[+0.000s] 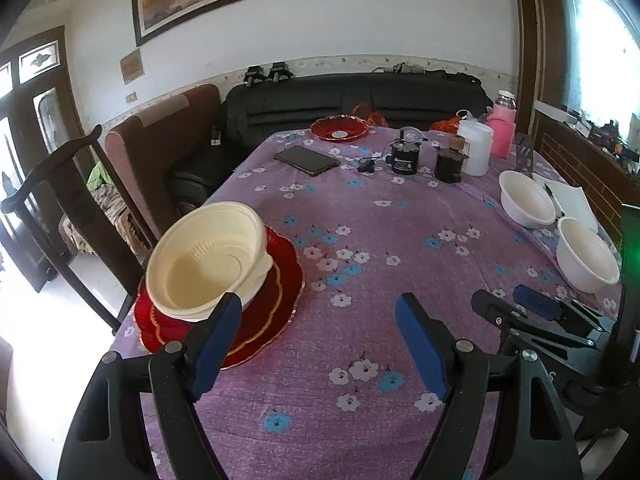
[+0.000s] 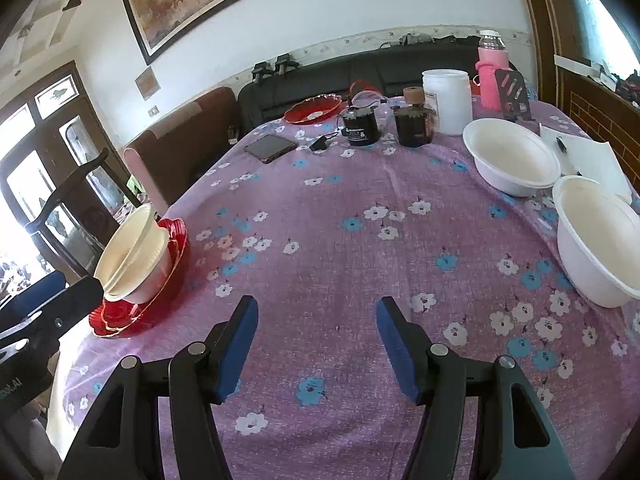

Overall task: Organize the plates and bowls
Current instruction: 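Move the right tool to the large white bowl and grasp its rim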

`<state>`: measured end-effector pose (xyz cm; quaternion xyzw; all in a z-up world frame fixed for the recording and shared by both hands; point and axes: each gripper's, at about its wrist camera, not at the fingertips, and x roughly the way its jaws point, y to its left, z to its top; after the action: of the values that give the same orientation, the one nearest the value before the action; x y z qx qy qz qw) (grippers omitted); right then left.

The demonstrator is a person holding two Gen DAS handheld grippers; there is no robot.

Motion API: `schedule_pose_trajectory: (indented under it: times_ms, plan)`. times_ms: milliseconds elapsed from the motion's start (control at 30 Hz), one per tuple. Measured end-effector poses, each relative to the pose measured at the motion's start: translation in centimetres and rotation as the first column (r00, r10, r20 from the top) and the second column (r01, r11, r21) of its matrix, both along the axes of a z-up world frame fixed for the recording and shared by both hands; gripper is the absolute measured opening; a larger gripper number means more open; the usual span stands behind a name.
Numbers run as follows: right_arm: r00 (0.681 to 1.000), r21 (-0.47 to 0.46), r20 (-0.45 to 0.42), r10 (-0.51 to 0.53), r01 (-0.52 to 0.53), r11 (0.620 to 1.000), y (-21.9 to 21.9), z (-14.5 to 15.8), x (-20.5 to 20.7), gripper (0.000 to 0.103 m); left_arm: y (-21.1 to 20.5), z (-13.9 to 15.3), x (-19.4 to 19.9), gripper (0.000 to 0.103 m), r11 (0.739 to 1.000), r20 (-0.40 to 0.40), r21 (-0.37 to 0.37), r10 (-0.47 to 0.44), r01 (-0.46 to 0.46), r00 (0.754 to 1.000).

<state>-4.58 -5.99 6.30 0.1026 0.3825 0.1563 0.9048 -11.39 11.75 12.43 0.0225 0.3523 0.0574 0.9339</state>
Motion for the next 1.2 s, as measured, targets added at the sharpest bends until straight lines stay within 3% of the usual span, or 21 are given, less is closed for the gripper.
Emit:
schedule_pose_trajectory:
  times_ms: [67,167,333,500,600,700,933,1000,1033,1200]
  plan:
    - [1.0,0.005,0.001,-0.016,0.016,1.0,-0.7,0.1,0.1,0.066,-0.1,-0.2,0.1,0.08,1.0,-0.007,-0.013,-0.009,0.009,1.0]
    - [0.998,0.033,0.031,-0.047,0.046,0.998,-2.5,0.9,-0.5,0.066,-0.3,-0.6,0.5,0.095,0.999,-0.015,-0.044,-0.033,0.033,0.999]
    - [0.98,0.06,0.097,-0.173,0.167,0.984,-8.8,3.7,-2.0,0.066,-2.7,-1.1,1.0,0.095,0.994,-0.051,-0.03,-0.103,0.101,0.993]
    - [0.91,0.049,0.109,-0.401,0.398,0.916,-18.0,5.2,-4.1,0.066,-5.3,-2.2,1.7,0.095,0.987,-0.075,-0.032,-0.157,0.155,0.985]
    - [0.855,-0.011,0.072,-0.513,0.515,0.857,-23.4,4.1,-4.3,0.066,-6.4,-2.8,2.1,0.095,0.982,-0.105,-0.054,-0.184,0.179,0.977]
    - [0.832,-0.035,-0.001,-0.555,0.555,0.831,-27.4,2.6,-2.6,0.066,-6.7,-2.8,1.8,0.095,0.983,-0.094,-0.04,-0.181,0.178,0.979]
    - [0.85,0.093,-0.184,-0.494,0.515,0.852,-30.4,-1.3,4.1,0.064,-5.6,-2.8,1.9,0.095,0.99,-0.104,-0.055,-0.136,0.131,0.985]
    - [0.865,0.134,-0.245,-0.438,0.478,0.868,-29.8,-2.8,6.0,0.033,-5.3,-2.5,1.7,0.095,0.991,-0.097,-0.052,-0.124,0.12,0.988]
    - [0.87,0.155,-0.278,-0.407,0.459,0.875,-29.2,-3.4,6.6,0.013,-5.1,-2.3,1.7,0.095,0.992,-0.091,-0.053,-0.118,0.113,0.989]
    - [0.918,0.215,-0.315,-0.242,0.318,0.923,-23.7,-4.1,6.8,0.007,-4.4,-1.6,1.8,0.095,0.995,-0.064,-0.048,-0.096,0.093,0.993]
